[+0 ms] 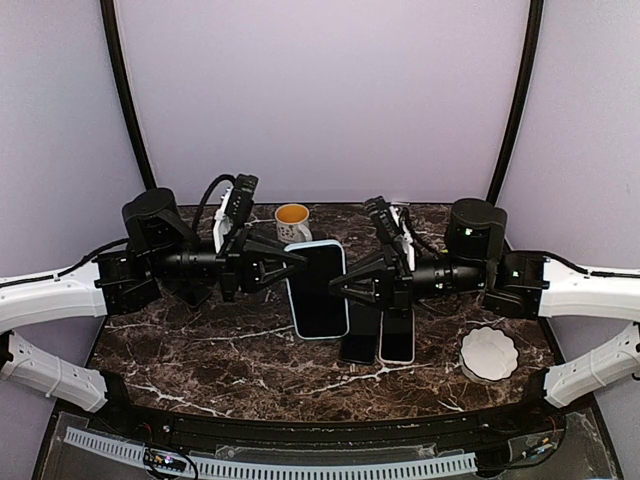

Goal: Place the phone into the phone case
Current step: Pass from the left arm to the right, then pass from the right arm to the left, then pass from the left arm to the right

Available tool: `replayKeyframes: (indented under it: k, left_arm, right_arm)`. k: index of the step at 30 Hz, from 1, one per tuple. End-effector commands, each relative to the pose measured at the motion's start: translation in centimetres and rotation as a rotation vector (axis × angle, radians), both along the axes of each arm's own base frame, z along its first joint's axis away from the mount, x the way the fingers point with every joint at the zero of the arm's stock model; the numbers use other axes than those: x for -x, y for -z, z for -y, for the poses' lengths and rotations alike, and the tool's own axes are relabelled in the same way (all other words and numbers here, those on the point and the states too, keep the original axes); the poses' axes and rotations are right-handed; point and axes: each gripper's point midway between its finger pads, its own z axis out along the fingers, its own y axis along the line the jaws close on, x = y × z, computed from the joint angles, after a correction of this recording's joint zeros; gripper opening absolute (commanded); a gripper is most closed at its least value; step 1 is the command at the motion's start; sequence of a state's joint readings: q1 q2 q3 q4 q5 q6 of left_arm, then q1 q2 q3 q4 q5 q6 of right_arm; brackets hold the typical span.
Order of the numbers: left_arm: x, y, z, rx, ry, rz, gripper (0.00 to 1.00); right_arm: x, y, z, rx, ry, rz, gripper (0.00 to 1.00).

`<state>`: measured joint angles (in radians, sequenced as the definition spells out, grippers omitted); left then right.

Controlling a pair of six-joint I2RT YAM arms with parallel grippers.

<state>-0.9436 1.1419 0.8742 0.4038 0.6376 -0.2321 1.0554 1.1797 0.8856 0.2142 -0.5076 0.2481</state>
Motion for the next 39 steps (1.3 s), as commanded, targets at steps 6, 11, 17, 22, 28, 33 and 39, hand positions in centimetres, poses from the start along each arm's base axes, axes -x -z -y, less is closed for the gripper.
replayKeyframes:
  k: [6, 11, 17, 22, 28, 33, 39]
  left_arm:
    - [0.2, 2.1, 0.9, -0.062, 0.030, 0.077, 0.66]
    - [0.6, 2.3, 1.1, -0.007, 0.060, 0.064, 0.58]
    - [0.9, 1.2, 0.4, 0.081, 0.049, 0.086, 0.13]
    - [0.9, 0.8, 0.2, 0.088, 0.041, 0.078, 0.00]
    - [1.1, -1.8, -0.5, 0.161, 0.024, 0.099, 0.00]
    - [1.4, -3.4, -0.8, 0.204, 0.043, 0.080, 0.00]
    - [1.7, -4.1, -0.7, 0.231, 0.065, 0.059, 0.00]
  right_arm:
    - [0.1, -7.5, 2.1, -0.220, 0.045, 0.073, 0.00]
    - [0.1, -9.1, 2.1, -0.252, 0.041, 0.114, 0.00]
    - [0.0, -9.2, 1.8, -0.253, 0.037, 0.118, 0.00]
    - [-0.6, -8.3, 1.9, -0.231, 0.072, 0.096, 0.22]
    - [0.2, -4.0, 1.7, -0.149, 0.020, -0.005, 0.71]
    - [1.0, -3.1, 1.7, -0.157, -0.024, -0.046, 0.61]
    - [0.6, -2.4, 1.4, -0.147, -0.009, -0.048, 0.43]
